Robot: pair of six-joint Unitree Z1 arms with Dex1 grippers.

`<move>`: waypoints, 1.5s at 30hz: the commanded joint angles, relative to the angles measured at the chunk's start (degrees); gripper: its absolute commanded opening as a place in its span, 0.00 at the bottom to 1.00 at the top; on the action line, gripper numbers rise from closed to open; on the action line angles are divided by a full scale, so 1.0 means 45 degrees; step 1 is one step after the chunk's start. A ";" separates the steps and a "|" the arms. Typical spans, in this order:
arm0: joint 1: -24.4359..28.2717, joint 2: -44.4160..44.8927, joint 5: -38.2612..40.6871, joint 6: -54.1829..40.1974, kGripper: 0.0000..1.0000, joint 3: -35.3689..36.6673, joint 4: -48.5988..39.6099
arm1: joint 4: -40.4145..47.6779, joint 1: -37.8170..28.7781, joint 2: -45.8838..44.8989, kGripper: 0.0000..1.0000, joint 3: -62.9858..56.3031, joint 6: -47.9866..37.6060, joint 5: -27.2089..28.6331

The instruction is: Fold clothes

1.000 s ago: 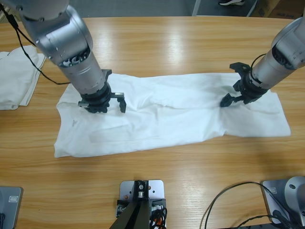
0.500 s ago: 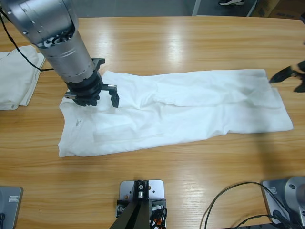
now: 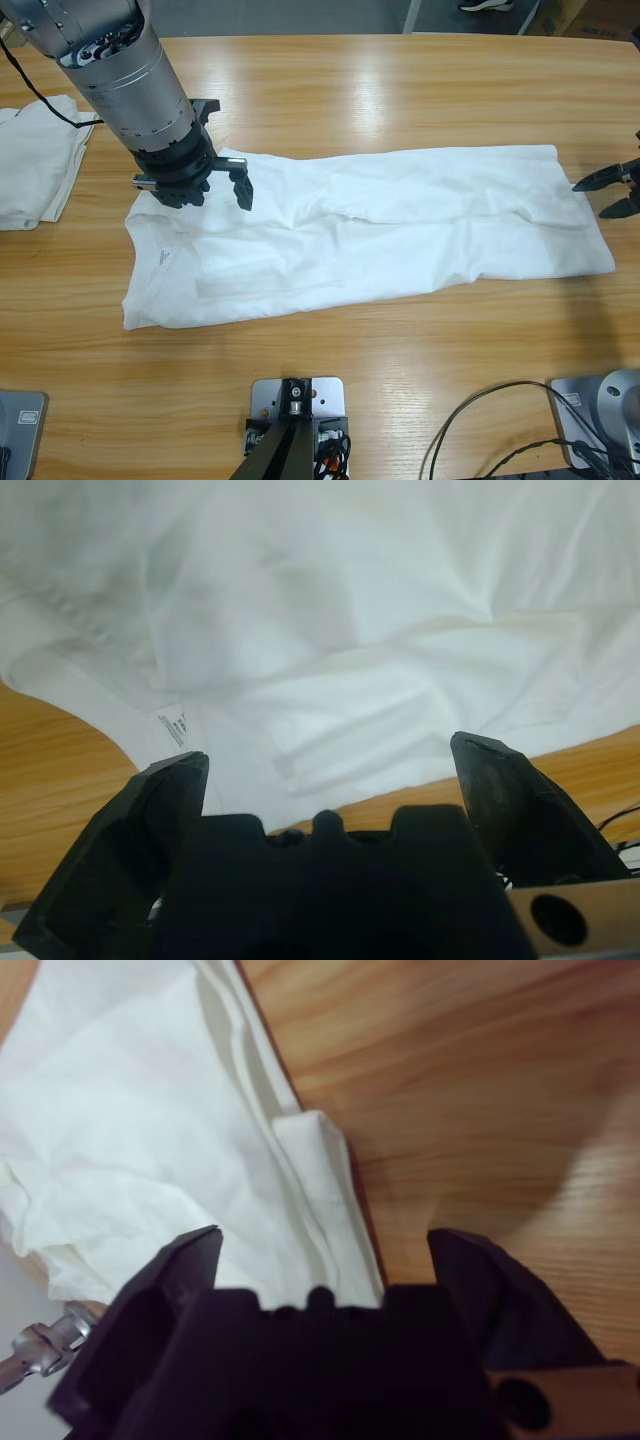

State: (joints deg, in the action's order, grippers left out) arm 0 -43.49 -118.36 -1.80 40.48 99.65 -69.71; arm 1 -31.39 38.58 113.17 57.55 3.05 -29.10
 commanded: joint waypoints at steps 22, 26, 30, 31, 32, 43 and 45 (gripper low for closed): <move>0.0056 -0.0413 -0.0130 -0.0195 0.95 0.0335 -0.0325 | 0.0007 -0.1734 0.2199 0.65 -0.0290 0.0748 -0.1643; 0.0056 -0.0359 -0.0146 -0.0207 0.95 0.0335 -0.0391 | 0.0096 -0.1785 0.2265 0.31 -0.0290 0.0709 -0.1533; 0.0056 -0.0273 -0.0165 -0.0207 0.95 0.0335 -0.0407 | 0.0159 -0.1797 0.2159 0.11 -0.0286 0.0709 -0.1416; 0.0059 -0.0253 -0.0165 -0.0219 0.95 0.0332 -0.0419 | 0.0159 -0.1797 0.2117 0.11 -0.0282 0.0709 -0.1350; 0.0056 -0.0234 -0.0177 -0.0226 0.95 0.0332 -0.0427 | 0.0159 -0.1793 0.2054 0.04 -0.0278 0.0709 -0.1299; 0.0059 -0.0120 -0.0314 -0.0246 0.95 0.0316 -0.0466 | -0.0408 -0.1968 -0.0231 0.00 -0.0290 0.0752 0.0955; 0.0056 -0.0003 -0.0322 -0.0246 0.95 0.0316 -0.0485 | -0.0564 -0.1972 -0.0969 0.00 -0.0224 0.0686 0.2181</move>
State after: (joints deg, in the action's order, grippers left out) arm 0 -43.49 -118.36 -2.35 40.28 101.35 -70.89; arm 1 -31.62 30.63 117.03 57.84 5.90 -32.01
